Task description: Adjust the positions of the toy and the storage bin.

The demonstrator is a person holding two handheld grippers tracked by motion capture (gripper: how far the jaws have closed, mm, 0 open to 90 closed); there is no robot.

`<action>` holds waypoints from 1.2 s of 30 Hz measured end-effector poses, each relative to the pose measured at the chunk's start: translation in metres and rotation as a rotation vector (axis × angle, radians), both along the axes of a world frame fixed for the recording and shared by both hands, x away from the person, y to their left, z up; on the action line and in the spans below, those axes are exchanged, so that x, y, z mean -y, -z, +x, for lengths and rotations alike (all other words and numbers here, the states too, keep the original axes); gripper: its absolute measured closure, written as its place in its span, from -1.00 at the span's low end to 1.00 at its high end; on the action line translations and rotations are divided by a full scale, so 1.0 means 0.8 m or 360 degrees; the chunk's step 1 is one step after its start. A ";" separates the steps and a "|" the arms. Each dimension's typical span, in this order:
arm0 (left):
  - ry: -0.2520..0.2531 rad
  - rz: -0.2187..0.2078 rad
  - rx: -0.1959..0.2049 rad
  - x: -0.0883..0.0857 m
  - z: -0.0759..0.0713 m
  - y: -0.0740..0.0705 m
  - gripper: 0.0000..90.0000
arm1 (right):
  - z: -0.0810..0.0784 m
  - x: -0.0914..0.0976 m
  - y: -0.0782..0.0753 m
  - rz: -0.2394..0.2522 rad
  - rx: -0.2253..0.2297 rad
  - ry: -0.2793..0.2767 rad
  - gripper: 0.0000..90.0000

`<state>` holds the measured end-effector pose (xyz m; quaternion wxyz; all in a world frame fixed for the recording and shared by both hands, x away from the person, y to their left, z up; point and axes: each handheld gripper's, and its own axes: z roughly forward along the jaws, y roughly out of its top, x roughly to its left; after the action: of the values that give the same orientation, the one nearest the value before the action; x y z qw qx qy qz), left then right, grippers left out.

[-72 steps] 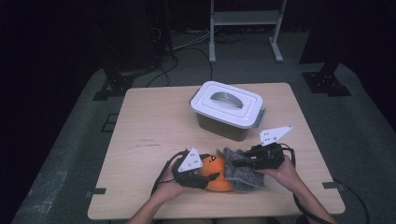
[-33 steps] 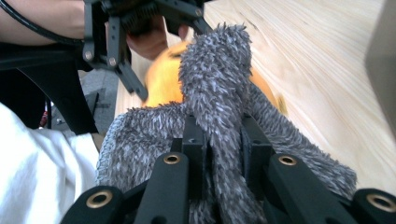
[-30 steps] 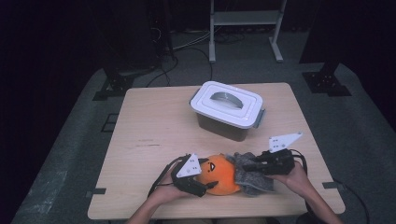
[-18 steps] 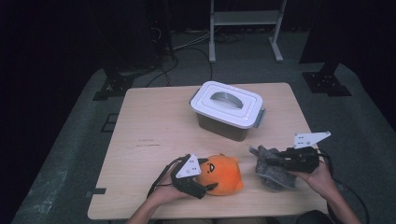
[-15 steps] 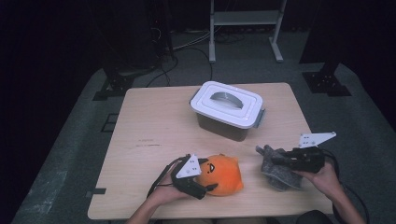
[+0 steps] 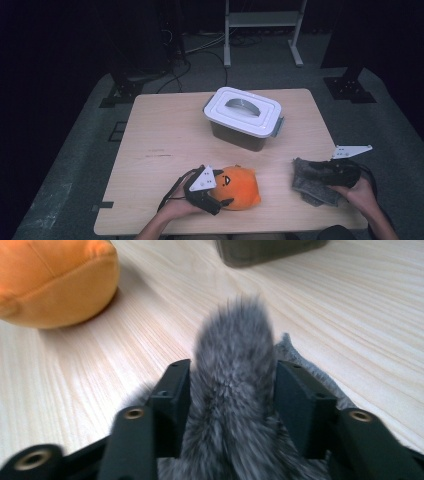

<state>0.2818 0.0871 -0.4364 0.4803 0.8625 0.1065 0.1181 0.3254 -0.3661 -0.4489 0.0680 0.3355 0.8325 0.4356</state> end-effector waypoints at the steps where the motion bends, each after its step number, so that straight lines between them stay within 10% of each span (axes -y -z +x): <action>1: 0.0001 -0.0001 0.0000 0.000 0.000 0.000 -0.80 | 0.000 0.000 0.000 0.0009 0.0001 0.0001 0.00; 36: 0.0021 -0.0135 -0.0007 -0.015 -0.005 -0.015 -0.85 | 0.017 -0.077 -0.077 0.0220 0.0166 -0.0268 -0.27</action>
<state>0.2776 0.0990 -0.4242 0.5171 0.8423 0.1068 0.1085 0.3391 -0.3043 -0.3872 0.0511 0.2451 0.8211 0.5130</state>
